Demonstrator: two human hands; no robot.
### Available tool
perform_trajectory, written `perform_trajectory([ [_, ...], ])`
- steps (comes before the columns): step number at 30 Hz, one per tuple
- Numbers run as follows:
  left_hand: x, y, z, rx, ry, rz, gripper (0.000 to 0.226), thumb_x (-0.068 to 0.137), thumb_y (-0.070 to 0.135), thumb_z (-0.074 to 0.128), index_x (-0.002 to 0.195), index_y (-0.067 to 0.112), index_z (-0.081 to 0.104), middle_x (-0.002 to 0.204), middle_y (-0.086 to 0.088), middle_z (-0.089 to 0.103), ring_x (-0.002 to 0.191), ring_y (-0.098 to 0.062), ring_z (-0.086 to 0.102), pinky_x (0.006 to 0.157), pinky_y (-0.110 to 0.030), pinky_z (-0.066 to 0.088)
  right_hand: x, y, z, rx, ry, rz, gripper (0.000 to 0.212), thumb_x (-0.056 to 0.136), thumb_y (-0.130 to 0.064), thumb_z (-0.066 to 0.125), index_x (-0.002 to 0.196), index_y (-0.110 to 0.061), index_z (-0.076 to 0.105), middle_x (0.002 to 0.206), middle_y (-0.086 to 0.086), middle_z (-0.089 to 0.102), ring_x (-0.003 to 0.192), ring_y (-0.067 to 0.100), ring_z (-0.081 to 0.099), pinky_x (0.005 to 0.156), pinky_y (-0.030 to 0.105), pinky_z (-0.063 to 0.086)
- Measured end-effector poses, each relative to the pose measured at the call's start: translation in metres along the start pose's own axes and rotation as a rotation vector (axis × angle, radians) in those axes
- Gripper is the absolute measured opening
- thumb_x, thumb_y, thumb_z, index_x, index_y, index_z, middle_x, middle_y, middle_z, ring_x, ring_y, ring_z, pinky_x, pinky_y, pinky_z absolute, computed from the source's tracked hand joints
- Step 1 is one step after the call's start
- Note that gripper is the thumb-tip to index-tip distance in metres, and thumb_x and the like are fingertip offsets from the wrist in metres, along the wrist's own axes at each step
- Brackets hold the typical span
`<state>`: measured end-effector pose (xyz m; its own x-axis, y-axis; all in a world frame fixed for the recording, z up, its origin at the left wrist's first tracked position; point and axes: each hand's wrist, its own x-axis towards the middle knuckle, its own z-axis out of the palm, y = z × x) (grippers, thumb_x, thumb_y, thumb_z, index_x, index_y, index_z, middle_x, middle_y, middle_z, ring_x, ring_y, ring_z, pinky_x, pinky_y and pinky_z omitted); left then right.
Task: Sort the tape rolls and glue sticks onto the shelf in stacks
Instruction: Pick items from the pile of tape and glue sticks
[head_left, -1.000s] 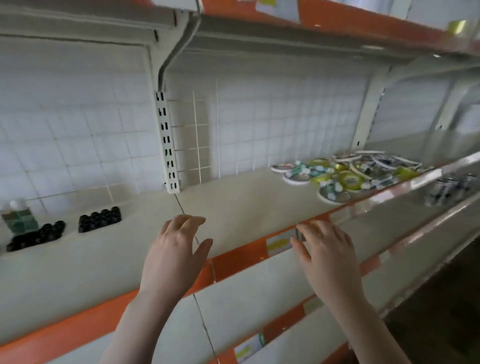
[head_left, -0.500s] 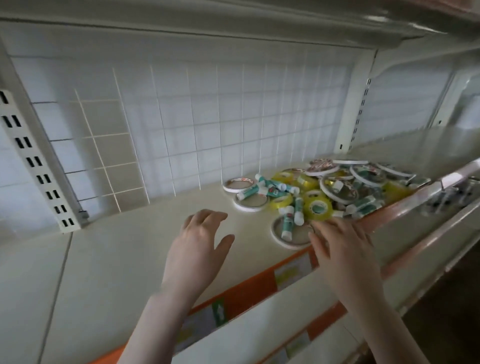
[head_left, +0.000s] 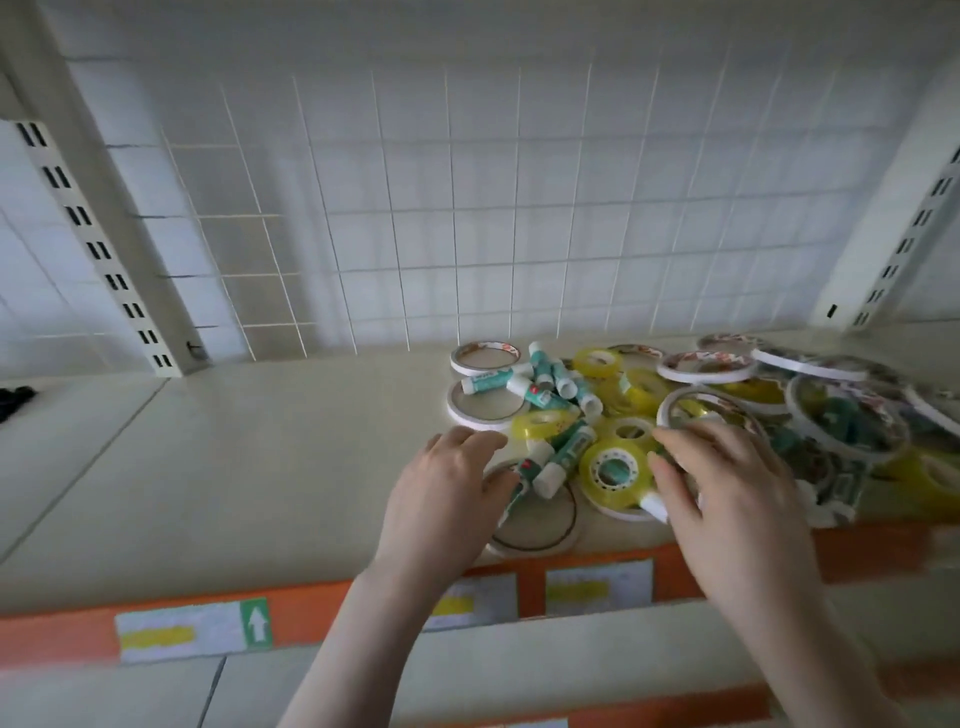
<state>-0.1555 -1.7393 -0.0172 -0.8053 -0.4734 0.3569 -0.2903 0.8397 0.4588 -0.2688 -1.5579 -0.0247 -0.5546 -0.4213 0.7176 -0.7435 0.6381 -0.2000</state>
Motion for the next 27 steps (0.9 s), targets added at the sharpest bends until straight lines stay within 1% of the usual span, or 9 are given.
perform_trajectory([
  [7, 0.002, 0.008, 0.001, 0.054, -0.052, -0.055, 0.032, 0.088, 0.039, 0.055, 0.118, 0.029, 0.060, 0.105, 0.007, 0.062, 0.101, -0.014, 0.054, 0.080, -0.027, 0.041, 0.007, 0.004, 0.009, 0.077, -0.033, -0.052, 0.024, 0.081, -0.018, 0.063, 0.099, -0.005, 0.070, 0.095, 0.011, 0.064, 0.089, 0.032, 0.061, 0.074, 0.044, 0.051],
  [11, 0.007, 0.010, 0.001, 0.061, -0.107, -0.033, 0.033, 0.089, 0.038, 0.053, 0.120, 0.029, 0.058, 0.108, 0.008, 0.062, 0.101, -0.013, 0.056, 0.082, -0.030, 0.044, 0.010, 0.006, 0.015, 0.104, -0.051, -0.061, 0.024, 0.081, -0.017, 0.064, 0.101, -0.005, 0.070, 0.097, 0.011, 0.064, 0.091, 0.032, 0.060, 0.076, 0.044, 0.050],
  [16, 0.020, 0.016, -0.002, 0.095, -0.207, 0.010, 0.035, 0.089, 0.033, 0.053, 0.124, 0.032, 0.053, 0.108, 0.009, 0.065, 0.098, -0.015, 0.058, 0.082, -0.032, 0.046, 0.010, 0.008, 0.015, 0.102, -0.037, -0.044, 0.022, 0.080, -0.015, 0.066, 0.099, -0.005, 0.070, 0.095, 0.012, 0.064, 0.087, 0.033, 0.061, 0.074, 0.045, 0.051],
  [20, 0.027, 0.019, -0.004, 0.095, -0.257, 0.032, 0.036, 0.087, 0.030, 0.055, 0.122, 0.035, 0.055, 0.107, 0.010, 0.064, 0.093, -0.014, 0.059, 0.080, -0.032, 0.048, 0.009, 0.009, 0.016, 0.089, -0.027, -0.038, 0.023, 0.077, -0.013, 0.068, 0.098, -0.005, 0.070, 0.094, 0.012, 0.065, 0.087, 0.033, 0.061, 0.074, 0.043, 0.051],
  [23, 0.030, 0.021, -0.004, 0.089, -0.301, 0.065, 0.036, 0.085, 0.031, 0.059, 0.120, 0.036, 0.056, 0.106, 0.008, 0.063, 0.091, -0.016, 0.060, 0.080, -0.032, 0.048, 0.008, 0.010, 0.016, 0.086, -0.017, -0.037, 0.023, 0.076, -0.012, 0.070, 0.098, -0.004, 0.071, 0.093, 0.012, 0.065, 0.086, 0.033, 0.062, 0.074, 0.042, 0.051],
  [27, 0.033, 0.021, -0.003, 0.096, -0.320, 0.093, 0.039, 0.082, 0.033, 0.063, 0.119, 0.036, 0.055, 0.106, 0.005, 0.061, 0.091, -0.018, 0.058, 0.080, -0.032, 0.047, 0.007, 0.010, 0.018, 0.087, -0.016, -0.050, 0.022, 0.078, -0.014, 0.067, 0.098, -0.005, 0.070, 0.092, 0.010, 0.065, 0.086, 0.030, 0.061, 0.072, 0.040, 0.051],
])
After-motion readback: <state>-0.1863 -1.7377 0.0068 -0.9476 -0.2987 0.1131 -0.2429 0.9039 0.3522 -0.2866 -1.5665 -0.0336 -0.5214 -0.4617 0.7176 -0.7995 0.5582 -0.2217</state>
